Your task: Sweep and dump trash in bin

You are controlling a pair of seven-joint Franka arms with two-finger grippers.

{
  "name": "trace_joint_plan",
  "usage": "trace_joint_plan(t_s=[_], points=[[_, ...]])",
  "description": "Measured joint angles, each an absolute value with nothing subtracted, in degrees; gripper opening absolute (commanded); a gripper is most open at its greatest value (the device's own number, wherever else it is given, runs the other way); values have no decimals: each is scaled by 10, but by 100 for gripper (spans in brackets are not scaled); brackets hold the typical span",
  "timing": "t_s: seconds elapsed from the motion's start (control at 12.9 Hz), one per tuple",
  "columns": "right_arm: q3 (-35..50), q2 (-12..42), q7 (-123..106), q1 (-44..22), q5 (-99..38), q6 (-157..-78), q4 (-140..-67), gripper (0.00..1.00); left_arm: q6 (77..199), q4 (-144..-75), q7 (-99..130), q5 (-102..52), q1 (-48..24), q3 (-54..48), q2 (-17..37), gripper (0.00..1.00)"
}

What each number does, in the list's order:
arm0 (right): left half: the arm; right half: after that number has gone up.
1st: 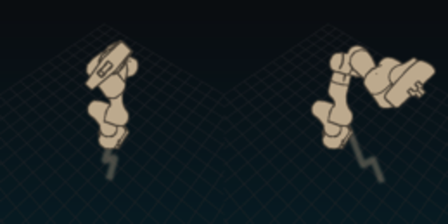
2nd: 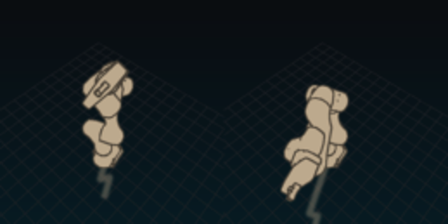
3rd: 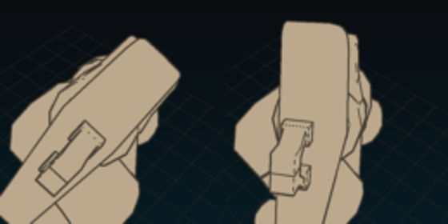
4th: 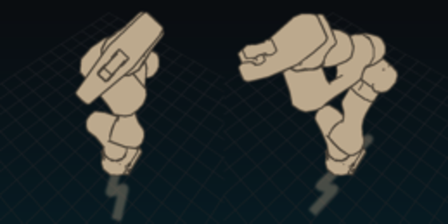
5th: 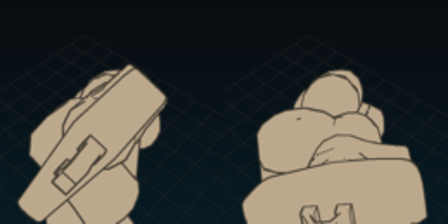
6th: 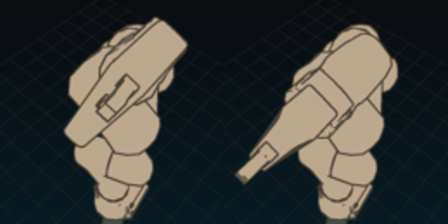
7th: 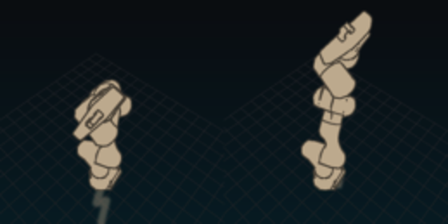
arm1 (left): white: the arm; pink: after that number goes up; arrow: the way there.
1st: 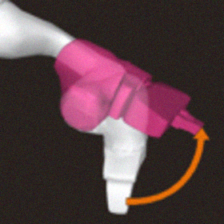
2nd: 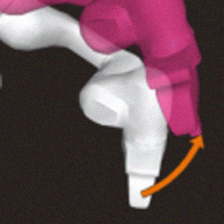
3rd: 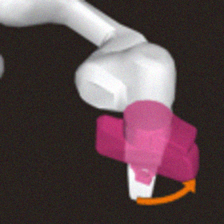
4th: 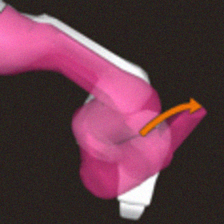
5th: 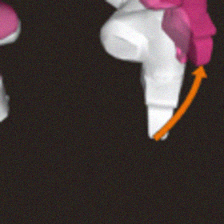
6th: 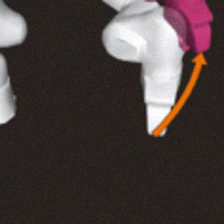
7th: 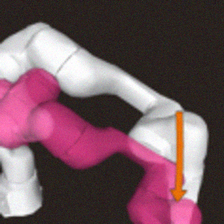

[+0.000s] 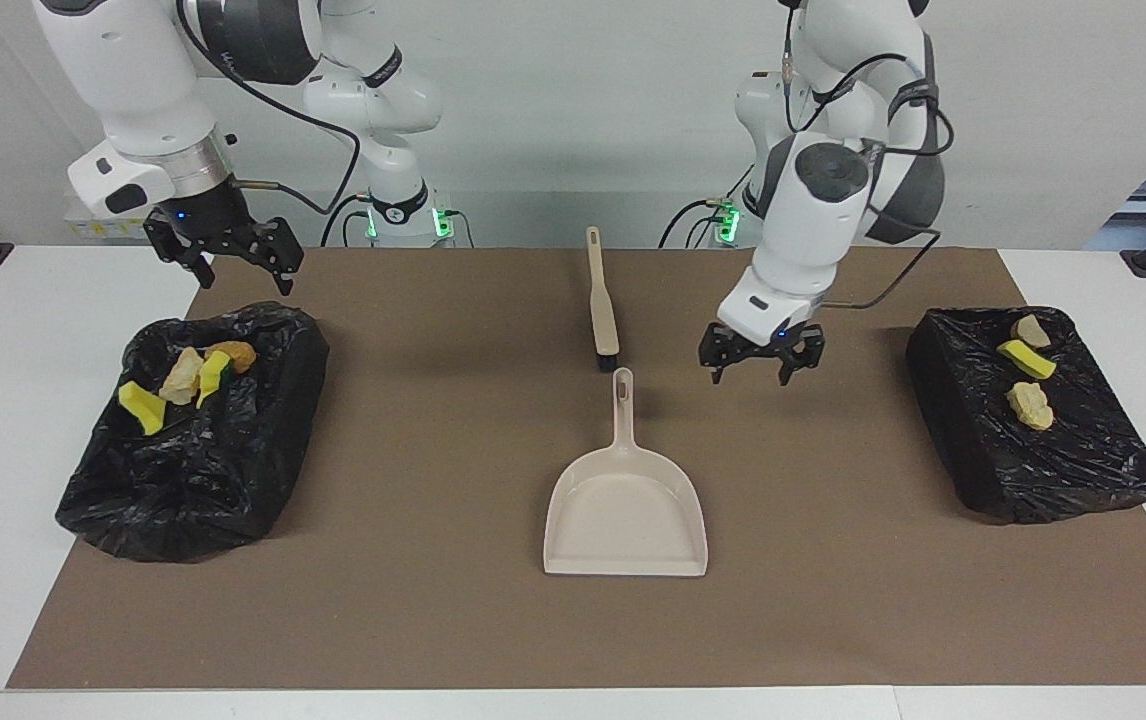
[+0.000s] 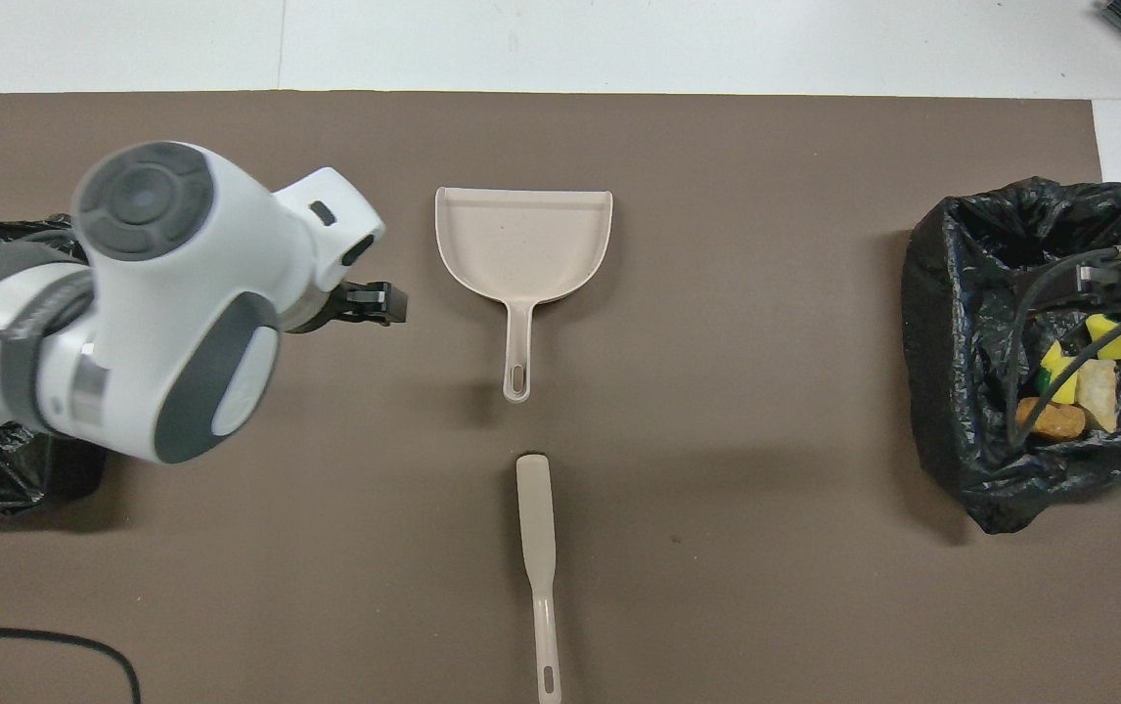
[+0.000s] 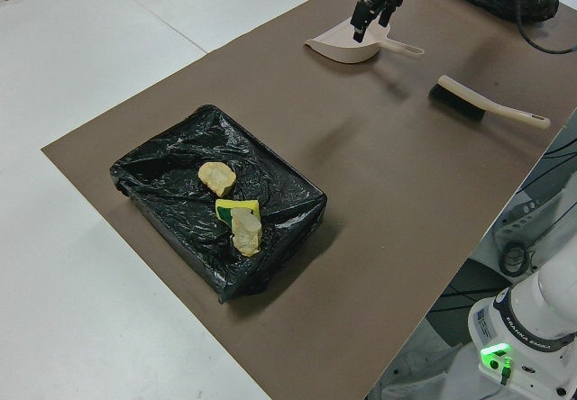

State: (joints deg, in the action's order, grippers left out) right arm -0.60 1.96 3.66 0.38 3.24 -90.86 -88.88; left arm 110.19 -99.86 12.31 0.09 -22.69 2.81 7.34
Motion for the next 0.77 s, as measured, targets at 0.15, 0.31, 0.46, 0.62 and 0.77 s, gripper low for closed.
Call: trace_joint_plan(t_s=[0.15, 0.31, 0.46, 0.62, 0.77], points=[[-6, 20, 37, 4, 32, -909, -889, 100, 1078, -998, 80, 1, -183, 30, 31, 100], [-6, 20, 37, 4, 32, -909, -889, 100, 1029, -979, 36, 1, -144, 32, -2, 100], [-6, 20, 37, 4, 32, -909, -889, 100, 955, -930, -19, 1, -113, 35, -16, 100], [-6, 20, 37, 4, 32, -909, -889, 100, 890, -877, -59, 1, -86, 37, -18, 100], [-6, 20, 37, 4, 32, -909, -889, 100, 850, -839, -79, 1, -76, 39, -17, 100]])
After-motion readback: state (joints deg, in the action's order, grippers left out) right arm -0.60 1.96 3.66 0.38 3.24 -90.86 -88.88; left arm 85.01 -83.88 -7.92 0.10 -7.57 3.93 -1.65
